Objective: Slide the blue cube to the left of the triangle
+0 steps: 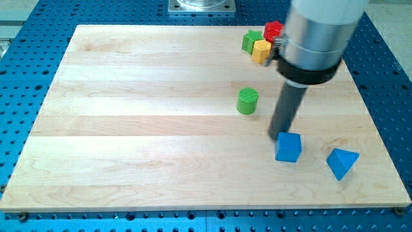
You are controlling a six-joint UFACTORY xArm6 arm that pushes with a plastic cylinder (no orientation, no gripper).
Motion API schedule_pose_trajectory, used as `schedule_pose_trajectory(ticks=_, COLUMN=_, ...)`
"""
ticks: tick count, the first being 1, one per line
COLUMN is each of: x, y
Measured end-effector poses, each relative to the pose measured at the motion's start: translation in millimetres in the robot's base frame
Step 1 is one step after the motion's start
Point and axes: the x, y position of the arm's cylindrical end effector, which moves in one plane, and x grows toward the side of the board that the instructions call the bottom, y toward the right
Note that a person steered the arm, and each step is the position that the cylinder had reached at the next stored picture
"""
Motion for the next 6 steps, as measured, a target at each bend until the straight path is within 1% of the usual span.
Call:
schedule_pose_trajectory(ticks=1, x=16, y=-21)
schedule_pose_trajectory(ticks=2, x=27, y=-9)
schedule_pose_trajectory(ticks=3, x=26, y=9)
schedule_pose_trajectory(ticks=4, x=23, y=15)
schedule_pose_trajectory(ticks=5, x=25, y=19)
schedule_pose_trajectory(ticks=6, x=34, y=35)
